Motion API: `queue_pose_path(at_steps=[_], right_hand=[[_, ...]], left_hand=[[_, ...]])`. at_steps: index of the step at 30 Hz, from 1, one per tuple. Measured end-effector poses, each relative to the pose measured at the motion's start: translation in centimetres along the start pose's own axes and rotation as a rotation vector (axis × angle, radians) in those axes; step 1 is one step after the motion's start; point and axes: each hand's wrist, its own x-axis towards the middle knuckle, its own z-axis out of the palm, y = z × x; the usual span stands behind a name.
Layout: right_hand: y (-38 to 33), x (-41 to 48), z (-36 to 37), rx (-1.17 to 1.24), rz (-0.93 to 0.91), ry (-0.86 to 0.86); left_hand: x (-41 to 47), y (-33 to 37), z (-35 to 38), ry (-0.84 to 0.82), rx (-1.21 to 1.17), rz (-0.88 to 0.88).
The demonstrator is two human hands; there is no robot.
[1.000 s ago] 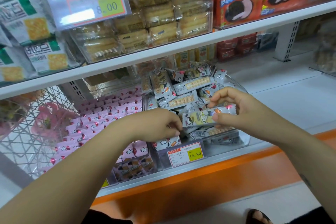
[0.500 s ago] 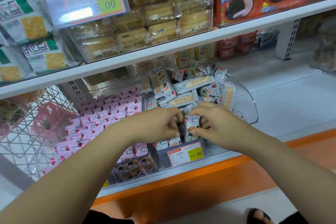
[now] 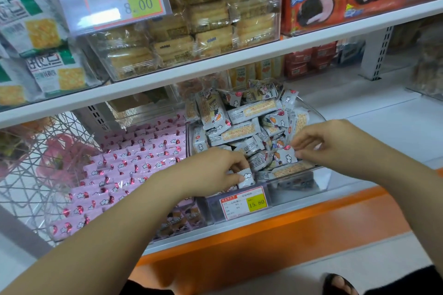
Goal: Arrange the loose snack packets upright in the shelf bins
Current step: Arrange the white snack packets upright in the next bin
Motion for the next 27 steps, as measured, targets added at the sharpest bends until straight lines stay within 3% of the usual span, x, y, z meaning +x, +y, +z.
queue_pose_path(at_steps=[5, 14, 25, 27], right_hand=[[0.0, -0.4, 0.9, -0.315, 0.052, -0.163], [-0.5, -0.2, 1.8, -0.347, 0.119, -0.26], [0.3, 0.2, 0.4, -0.041, -0.055, -0.056], [0.2, 0.0, -0.1, 0.167, -0.06, 0.018]], left_hand=[[0.2, 0.1, -0.1, -0.012, 0.005, -0.011], [-0.1, 0.7, -0.2, -0.025, -0.008, -0.017], [-0.4, 0.9, -0.3, -0.005, -0.035, -0.022], [-0.4, 0.9, -0.3, -0.007, -0.037, -0.026]])
